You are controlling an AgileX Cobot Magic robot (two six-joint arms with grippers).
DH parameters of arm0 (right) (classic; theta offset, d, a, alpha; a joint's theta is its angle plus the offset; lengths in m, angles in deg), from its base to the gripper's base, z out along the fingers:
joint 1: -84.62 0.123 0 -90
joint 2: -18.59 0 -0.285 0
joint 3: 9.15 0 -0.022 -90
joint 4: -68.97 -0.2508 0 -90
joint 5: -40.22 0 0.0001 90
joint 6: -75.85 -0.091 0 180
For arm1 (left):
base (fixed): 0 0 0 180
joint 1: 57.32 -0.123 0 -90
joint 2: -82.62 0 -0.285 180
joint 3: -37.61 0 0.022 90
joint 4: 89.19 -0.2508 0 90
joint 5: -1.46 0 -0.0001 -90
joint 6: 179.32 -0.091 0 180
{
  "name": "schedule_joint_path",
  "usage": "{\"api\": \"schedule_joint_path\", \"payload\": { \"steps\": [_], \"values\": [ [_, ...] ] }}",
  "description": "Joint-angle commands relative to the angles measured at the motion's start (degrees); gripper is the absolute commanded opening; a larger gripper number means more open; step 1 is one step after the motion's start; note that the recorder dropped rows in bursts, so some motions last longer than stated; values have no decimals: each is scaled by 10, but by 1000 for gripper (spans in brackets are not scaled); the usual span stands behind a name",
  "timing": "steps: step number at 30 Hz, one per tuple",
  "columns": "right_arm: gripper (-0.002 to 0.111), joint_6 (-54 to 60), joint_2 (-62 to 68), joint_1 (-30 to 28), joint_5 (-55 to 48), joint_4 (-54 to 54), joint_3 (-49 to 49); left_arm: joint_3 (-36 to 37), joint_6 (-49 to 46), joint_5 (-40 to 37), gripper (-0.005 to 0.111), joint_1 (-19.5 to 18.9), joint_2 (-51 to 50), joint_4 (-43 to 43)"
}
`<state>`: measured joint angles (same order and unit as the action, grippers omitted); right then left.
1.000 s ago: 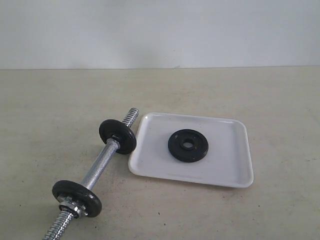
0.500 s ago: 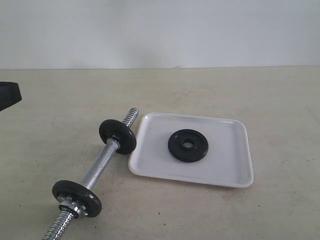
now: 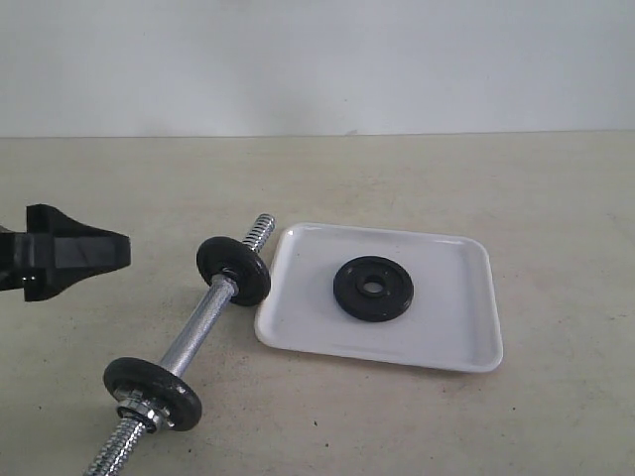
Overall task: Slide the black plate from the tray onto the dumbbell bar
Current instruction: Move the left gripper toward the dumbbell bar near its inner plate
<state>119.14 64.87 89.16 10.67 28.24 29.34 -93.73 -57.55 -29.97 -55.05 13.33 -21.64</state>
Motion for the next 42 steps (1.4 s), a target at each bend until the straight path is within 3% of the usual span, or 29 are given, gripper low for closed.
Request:
{"api": "schedule_joint_path", "payload": {
  "steps": [1, 5, 9, 17, 19, 22, 23, 31, 38, 42],
  "values": [
    [4, 1, 1, 0, 7, -26, 2, -5, -110, -20, 110, 3, -58, 89],
    [4, -17, 1, 0, 7, -48, 2, -17, -192, -59, 110, 5, -104, 141],
    [4, -29, 1, 0, 6, -52, 2, -30, -268, -55, 110, 30, -143, 192],
    [4, -29, 1, 0, -38, -52, 2, -67, -278, -10, 109, 57, -224, 214],
    [4, -29, 1, 0, -35, -52, 2, -71, -278, 1, 104, 57, -252, 214],
    [4, -29, 1, 0, -26, -55, 2, -71, -293, 7, 81, 57, -275, 214],
    [4, -29, 1, 0, -24, -55, 2, -71, -299, -2, 78, 57, -277, 214],
    [4, -28, 1, 0, -15, -55, 2, -71, -329, -36, 79, 57, -280, 268],
    [4, -29, 1, 0, -32, -55, 2, -94, -376, -20, 80, 114, -338, 294],
    [4, -29, 1, 0, -37, -55, 2, -114, -376, 36, 80, 137, -364, 294]
  ]
}}
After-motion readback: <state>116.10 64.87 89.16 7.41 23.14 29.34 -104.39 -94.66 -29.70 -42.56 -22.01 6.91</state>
